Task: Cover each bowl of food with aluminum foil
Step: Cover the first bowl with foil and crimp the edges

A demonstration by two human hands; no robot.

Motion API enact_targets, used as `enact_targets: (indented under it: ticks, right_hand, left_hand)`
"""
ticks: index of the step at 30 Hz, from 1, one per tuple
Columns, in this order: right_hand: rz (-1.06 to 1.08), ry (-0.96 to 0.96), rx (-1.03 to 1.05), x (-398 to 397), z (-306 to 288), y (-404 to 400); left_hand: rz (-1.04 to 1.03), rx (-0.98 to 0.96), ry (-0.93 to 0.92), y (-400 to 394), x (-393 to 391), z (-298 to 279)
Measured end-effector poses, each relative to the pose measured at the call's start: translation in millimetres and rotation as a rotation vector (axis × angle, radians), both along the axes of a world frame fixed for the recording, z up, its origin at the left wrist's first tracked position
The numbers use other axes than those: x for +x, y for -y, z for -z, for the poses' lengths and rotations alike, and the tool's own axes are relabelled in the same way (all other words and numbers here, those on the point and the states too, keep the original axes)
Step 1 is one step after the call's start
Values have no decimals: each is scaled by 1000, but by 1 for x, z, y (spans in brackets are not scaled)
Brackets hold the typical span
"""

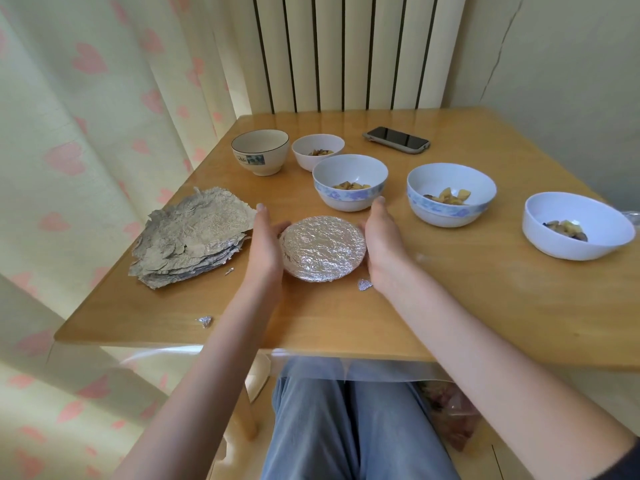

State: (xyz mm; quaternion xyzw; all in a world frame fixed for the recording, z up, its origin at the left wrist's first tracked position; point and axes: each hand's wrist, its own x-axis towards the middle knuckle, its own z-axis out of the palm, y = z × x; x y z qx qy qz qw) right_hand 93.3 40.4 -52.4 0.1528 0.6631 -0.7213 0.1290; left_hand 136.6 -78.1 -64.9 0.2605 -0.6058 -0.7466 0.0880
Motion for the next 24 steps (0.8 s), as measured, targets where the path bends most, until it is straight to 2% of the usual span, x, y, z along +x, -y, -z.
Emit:
enact_targets:
  ticks: [4,7,10,15,21,24]
  right_hand:
    - [148,-75,-69,24,11,2]
    - [189,-77,-143,35,11,18]
    - [182,-51,-135,28,8,22]
    - [165,-7,-83,8,4,25]
    - [-77,-20,-16,-6,-1,16]
    - [54,-123,-6,10,7,10]
  left_hand:
    - [-15,-82,-65,10,-6,-7]
    - [103,-5,-95,3,-10,-15]
    - [122,69,-53,0,-9,-17]
    - [-9,117,-81,-8,3,-11]
    - [-97,52,-43,7,11,-5]
    - [-88,-10,-27,16,4,-11]
